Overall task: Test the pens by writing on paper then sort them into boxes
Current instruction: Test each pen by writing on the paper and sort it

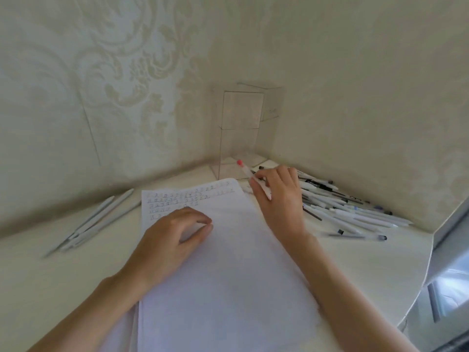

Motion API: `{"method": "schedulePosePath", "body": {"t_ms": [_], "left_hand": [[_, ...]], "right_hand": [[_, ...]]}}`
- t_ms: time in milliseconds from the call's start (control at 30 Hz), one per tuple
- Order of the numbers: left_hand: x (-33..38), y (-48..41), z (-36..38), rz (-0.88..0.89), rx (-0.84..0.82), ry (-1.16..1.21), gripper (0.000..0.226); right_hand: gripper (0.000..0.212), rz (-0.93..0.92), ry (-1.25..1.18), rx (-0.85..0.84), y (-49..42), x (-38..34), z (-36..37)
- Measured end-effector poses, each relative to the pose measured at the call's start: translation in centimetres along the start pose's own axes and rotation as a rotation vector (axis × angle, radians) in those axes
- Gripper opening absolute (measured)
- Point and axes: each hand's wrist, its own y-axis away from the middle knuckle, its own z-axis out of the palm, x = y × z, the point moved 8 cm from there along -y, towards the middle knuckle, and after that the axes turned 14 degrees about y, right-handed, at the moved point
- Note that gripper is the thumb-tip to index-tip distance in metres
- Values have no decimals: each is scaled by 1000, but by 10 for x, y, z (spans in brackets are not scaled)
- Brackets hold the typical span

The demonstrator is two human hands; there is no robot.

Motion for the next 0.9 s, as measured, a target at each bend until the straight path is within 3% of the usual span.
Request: {"method": "schedulePosePath", "body": {"t_ms": [133,267,433,533,633,700,767,900], "left_hand": [[-4,-1,-13,-129,40,37,53],[-10,6,-20,-191,10,-13,62],[-7,19,-40,-127,29,-143,31],[-16,31,-53,-106,27,-225,13],[-27,41,-53,-182,-43,-207,16],[-29,41,-51,-215,-51,-190,32],[-23,36,-50,-131,-8,-266,46],[-15,31,-54,-56,61,-369,43]], "right_hand": [[10,380,-633,-259,10,-14,7],[15,404,-882,-504,23,-46,27],[11,551,-1037,-657,23,-79,55],[20,495,-1044,-782,33,-105,73],[25,386,-1017,-855,43,-119,81],[24,370,-1052,-872,44,-120,83],[24,396,-1120,-866,45,-119,83],[27,456,-1197,-860,47,-117,83]]}}
